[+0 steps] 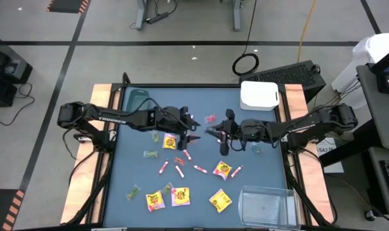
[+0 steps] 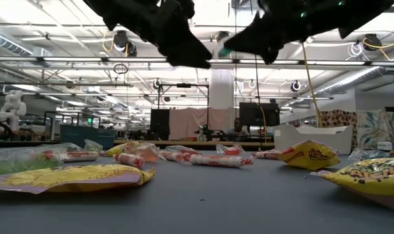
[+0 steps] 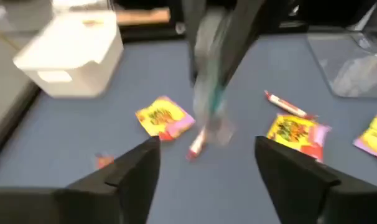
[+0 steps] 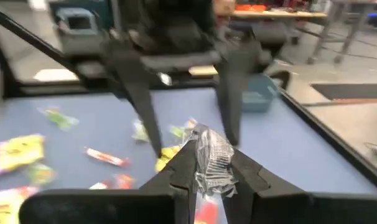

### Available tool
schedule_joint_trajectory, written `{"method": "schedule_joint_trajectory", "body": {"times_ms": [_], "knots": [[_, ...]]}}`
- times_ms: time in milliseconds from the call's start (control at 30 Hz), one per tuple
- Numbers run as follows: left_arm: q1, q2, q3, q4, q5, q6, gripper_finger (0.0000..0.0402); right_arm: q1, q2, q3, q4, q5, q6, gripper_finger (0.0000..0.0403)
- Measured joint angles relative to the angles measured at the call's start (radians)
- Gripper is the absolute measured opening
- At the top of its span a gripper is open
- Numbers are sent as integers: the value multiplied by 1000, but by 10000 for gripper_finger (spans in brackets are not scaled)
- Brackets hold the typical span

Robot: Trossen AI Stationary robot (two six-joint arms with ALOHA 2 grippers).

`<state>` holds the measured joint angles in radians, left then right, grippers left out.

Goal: Sort candy
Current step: Put the blue gummy into the white bin

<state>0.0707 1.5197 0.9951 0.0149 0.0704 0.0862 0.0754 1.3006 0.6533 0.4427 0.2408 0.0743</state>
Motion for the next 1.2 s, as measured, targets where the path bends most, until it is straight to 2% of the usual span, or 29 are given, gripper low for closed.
{"method": "schedule_joint_trajectory", "body": {"times_ms": [167,400,600,800,900,1100,1200], "knots": [[-61,-16,0,-110,-5,-81,296,73,-74,0,-43,-146,59,49],[-201,-20,0,-204,-37,-141,297,186,-167,0,-221,-164,38,49],[-348,-20,0,-242,-242,-185,297,267,-154,0,-359,-163,30,50],[-419,-20,0,-238,-360,-185,297,287,-133,0,-387,-161,-83,50],[-426,-18,0,-233,-364,-186,297,287,-132,0,-389,-150,-189,50],[-424,-17,0,-233,-370,-185,297,287,-132,0,-419,-47,-491,50],[-425,-17,0,-234,-369,-184,297,287,-132,0,-419,0,-546,50]]}}
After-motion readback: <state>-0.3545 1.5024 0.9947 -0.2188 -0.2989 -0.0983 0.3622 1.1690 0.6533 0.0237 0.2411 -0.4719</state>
